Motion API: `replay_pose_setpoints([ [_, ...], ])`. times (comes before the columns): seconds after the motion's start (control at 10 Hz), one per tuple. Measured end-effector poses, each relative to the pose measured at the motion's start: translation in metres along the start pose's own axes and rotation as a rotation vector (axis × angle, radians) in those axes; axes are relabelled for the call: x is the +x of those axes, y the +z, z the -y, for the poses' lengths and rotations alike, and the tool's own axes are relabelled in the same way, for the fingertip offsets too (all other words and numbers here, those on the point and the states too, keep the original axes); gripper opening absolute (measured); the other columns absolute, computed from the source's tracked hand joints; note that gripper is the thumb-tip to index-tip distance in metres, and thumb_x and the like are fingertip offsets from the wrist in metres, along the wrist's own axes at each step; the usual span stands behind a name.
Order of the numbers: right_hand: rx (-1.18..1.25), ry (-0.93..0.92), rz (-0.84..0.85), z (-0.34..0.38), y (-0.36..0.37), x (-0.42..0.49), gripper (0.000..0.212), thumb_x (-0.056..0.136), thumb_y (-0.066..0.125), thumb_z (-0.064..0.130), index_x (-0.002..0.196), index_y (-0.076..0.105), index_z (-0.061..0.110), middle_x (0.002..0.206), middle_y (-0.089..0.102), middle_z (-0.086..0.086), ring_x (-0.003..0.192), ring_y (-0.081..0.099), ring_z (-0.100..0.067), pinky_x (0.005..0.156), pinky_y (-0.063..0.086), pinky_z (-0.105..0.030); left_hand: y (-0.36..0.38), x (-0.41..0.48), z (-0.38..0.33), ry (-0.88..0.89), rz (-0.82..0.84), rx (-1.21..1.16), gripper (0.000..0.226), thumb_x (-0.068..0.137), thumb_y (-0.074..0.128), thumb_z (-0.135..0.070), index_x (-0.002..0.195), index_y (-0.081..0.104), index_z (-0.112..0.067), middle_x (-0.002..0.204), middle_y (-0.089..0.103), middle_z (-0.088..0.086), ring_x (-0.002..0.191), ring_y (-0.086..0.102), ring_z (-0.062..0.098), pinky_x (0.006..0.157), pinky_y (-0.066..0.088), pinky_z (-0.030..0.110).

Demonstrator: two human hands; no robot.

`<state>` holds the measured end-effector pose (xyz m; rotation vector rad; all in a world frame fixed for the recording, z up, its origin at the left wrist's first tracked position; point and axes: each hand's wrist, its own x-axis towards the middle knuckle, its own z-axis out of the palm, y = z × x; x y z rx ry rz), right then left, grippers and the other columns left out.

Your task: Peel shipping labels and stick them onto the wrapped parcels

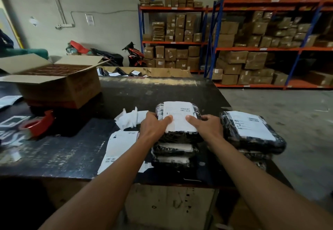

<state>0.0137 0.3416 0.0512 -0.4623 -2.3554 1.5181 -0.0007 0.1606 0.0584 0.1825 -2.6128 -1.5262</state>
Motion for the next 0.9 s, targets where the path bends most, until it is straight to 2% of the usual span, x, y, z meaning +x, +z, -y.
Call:
replay_pose_setpoints([
  [0.1, 0.002, 0.035, -0.005, -0.005, 0.001, -0.006, 0.083, 0.069, 0.079, 0.06, 0.13, 0.06, 0.007, 0.128, 0.064, -0.01, 0.112, 0.061, -0.025, 0.082, 0.042, -0.028, 0.0, -0.002, 0.006, -0.014, 0.016, 0.011, 0.058, 0.081, 0.066, -0.054, 0.119, 0.053, -0.013, 0.115, 0.063, 0.005, 0.101, 0.061, 0.024, 0.079, 0.048, 0.036],
  [0.2, 0.016, 0.068, 0.004, 0.0, 0.007, -0.013, 0.091, 0.053, 0.075, 0.073, 0.119, 0.067, 0.012, 0.116, 0.07, -0.006, 0.102, 0.066, -0.023, 0.082, 0.052, -0.034, -0.001, 0.0, 0.008, -0.031, 0.024, 0.001, 0.054, 0.083, 0.066, -0.052, 0.118, 0.053, -0.013, 0.116, 0.064, 0.006, 0.1, 0.06, 0.023, 0.078, 0.047, 0.035],
  [0.3, 0.007, 0.08, 0.018, 0.0, 0.014, -0.01, 0.094, 0.044, 0.07, 0.079, 0.111, 0.069, 0.012, 0.108, 0.072, -0.004, 0.097, 0.067, -0.023, 0.078, 0.052, -0.034, -0.004, 0.004, 0.009, -0.042, 0.041, 0.004, 0.053, 0.085, 0.066, -0.05, 0.12, 0.053, -0.012, 0.118, 0.063, 0.006, 0.102, 0.06, 0.023, 0.076, 0.044, 0.033],
  [0.4, 0.004, 0.105, 0.017, -0.003, 0.016, -0.01, 0.088, 0.045, 0.07, 0.078, 0.101, 0.069, 0.01, 0.101, 0.071, -0.002, 0.091, 0.066, -0.021, 0.072, 0.047, -0.031, -0.002, 0.009, 0.012, -0.044, 0.07, 0.02, 0.057, 0.084, 0.066, -0.051, 0.123, 0.053, -0.012, 0.12, 0.063, 0.006, 0.104, 0.061, 0.024, 0.079, 0.047, 0.035],
  [0.5, 0.003, 0.107, -0.001, -0.01, 0.02, -0.009, 0.097, 0.041, 0.068, 0.082, 0.107, 0.072, 0.012, 0.103, 0.073, -0.003, 0.093, 0.069, -0.021, 0.076, 0.053, -0.034, 0.002, 0.015, 0.016, -0.044, 0.076, 0.034, 0.058, 0.083, 0.066, -0.052, 0.122, 0.053, -0.012, 0.119, 0.063, 0.004, 0.102, 0.061, 0.023, 0.083, 0.049, 0.036],
  [0.6, -0.016, 0.095, -0.025, -0.011, 0.022, -0.009, 0.1, 0.044, 0.068, 0.082, 0.116, 0.069, 0.014, 0.109, 0.072, -0.001, 0.098, 0.067, -0.021, 0.087, 0.054, -0.038, 0.005, 0.017, 0.019, -0.047, 0.052, 0.021, 0.054, 0.085, 0.065, -0.05, 0.122, 0.052, -0.012, 0.118, 0.062, 0.003, 0.098, 0.06, 0.02, 0.078, 0.048, 0.034],
  [0.7, -0.044, 0.033, -0.009, -0.014, 0.021, -0.006, 0.077, 0.064, 0.074, 0.07, 0.114, 0.069, 0.011, 0.105, 0.071, -0.002, 0.096, 0.065, -0.021, 0.088, 0.052, -0.037, 0.008, 0.016, 0.021, -0.046, 0.061, -0.008, 0.055, 0.086, 0.065, -0.05, 0.124, 0.05, -0.013, 0.121, 0.063, 0.004, 0.1, 0.062, 0.02, 0.082, 0.052, 0.037],
  [0.8, -0.094, 0.001, 0.042, -0.011, 0.015, -0.007, 0.082, 0.077, 0.068, 0.065, 0.131, 0.059, 0.004, 0.129, 0.063, -0.011, 0.117, 0.059, -0.027, 0.096, 0.046, -0.037, 0.004, 0.015, 0.02, -0.043, 0.074, -0.049, 0.06, 0.086, 0.062, -0.056, 0.127, 0.05, -0.014, 0.124, 0.061, 0.002, 0.102, 0.06, 0.019, 0.082, 0.05, 0.035],
  [0.9, -0.2, -0.027, 0.07, -0.006, 0.006, -0.011, 0.081, 0.085, 0.051, 0.072, 0.127, 0.057, 0.004, 0.126, 0.062, -0.014, 0.115, 0.058, -0.03, 0.091, 0.043, -0.036, -0.006, 0.004, 0.024, 0.04, 0.047, -0.116, 0.049, 0.091, 0.048, -0.062, 0.115, 0.055, -0.019, 0.12, 0.062, -0.003, 0.097, 0.057, 0.013, 0.084, 0.046, 0.031],
])
